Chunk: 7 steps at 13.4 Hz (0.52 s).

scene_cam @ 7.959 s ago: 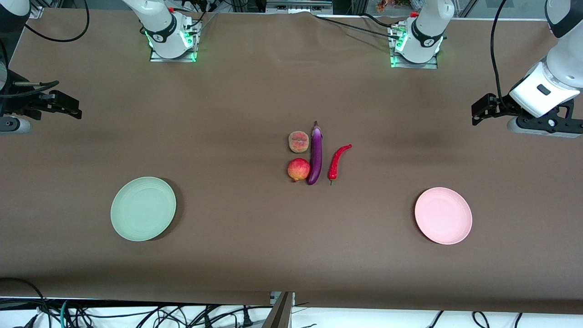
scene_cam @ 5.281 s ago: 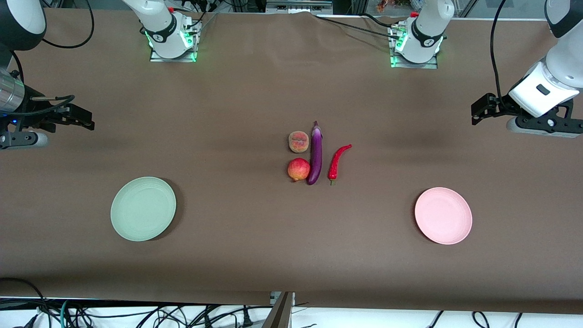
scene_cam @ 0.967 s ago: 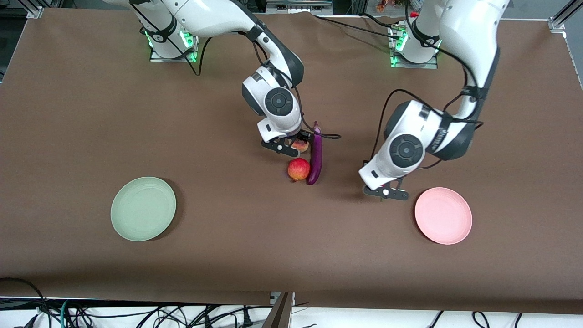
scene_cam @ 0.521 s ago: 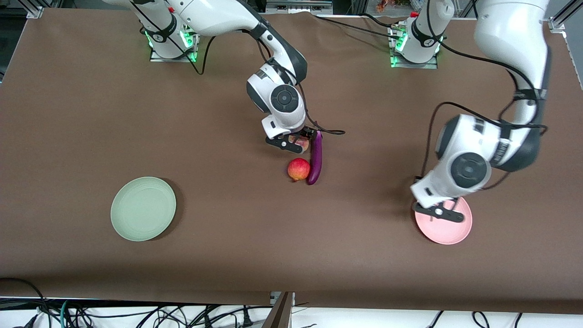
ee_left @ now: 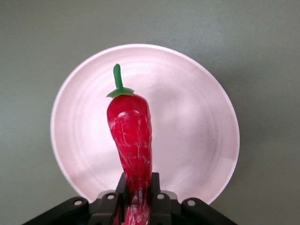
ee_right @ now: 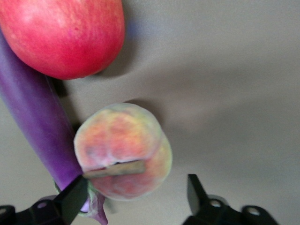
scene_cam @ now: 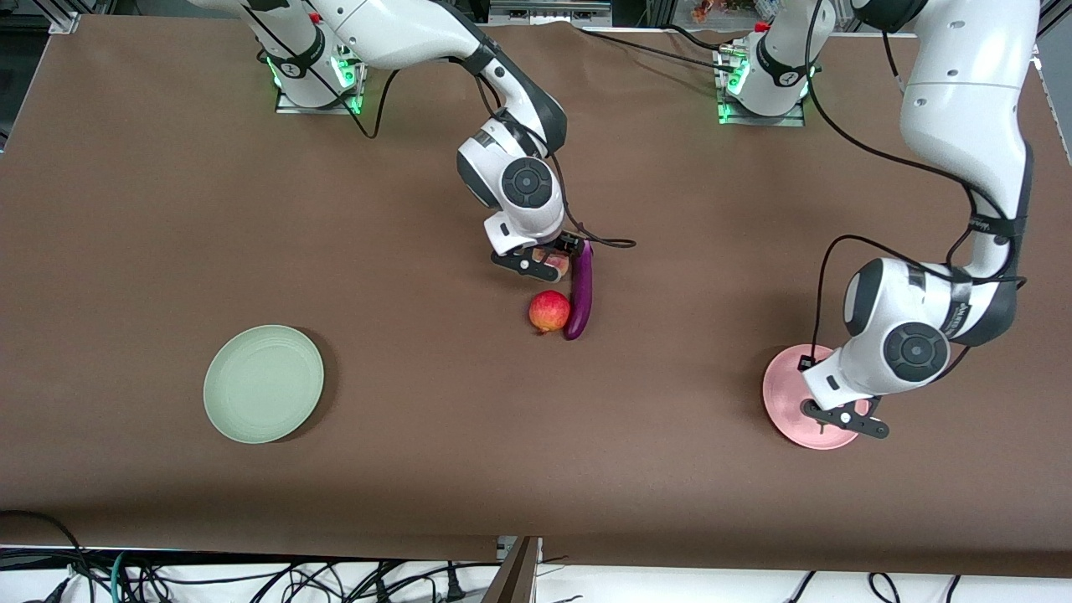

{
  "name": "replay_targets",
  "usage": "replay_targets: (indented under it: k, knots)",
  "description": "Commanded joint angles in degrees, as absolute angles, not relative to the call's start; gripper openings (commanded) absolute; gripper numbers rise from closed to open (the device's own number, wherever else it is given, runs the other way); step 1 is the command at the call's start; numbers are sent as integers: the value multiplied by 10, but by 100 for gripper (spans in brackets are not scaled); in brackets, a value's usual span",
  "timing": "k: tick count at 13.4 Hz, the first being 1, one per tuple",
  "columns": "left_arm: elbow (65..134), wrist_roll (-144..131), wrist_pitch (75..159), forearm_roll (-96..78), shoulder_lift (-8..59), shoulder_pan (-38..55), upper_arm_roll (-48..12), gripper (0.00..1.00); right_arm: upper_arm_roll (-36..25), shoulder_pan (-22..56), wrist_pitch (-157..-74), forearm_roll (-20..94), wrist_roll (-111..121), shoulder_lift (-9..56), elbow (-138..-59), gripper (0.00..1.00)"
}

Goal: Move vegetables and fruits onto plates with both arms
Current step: 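Carry the chili to the pink plate while the right gripper grasps the peach, then release the chili on the pink plate while the right gripper carries the peach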

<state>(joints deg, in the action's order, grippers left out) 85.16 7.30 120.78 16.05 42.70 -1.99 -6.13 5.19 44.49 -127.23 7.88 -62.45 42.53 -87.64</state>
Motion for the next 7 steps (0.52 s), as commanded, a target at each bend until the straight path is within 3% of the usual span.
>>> replay_targets:
  k: [1,4,5,6,7]
  knots:
    - [840,80,1210,171,440,-24,-66,9,47,449,-1280,80,-628,440,-871,68]
    - [842,80,1210,171,449,-29,-66,13,45,449,-1283,77,-621,441,-871,39]
    - [842,79,1210,170,449,-29,-67,30,45,448,-1283,77,-621,441,-870,38]
    - [842,75,1209,169,449,-29,-67,99,45,447,-1283,77,-621,441,-870,38]
    - [842,76,1209,169,449,-30,-67,100,44,446,-1282,77,-621,439,-869,38]
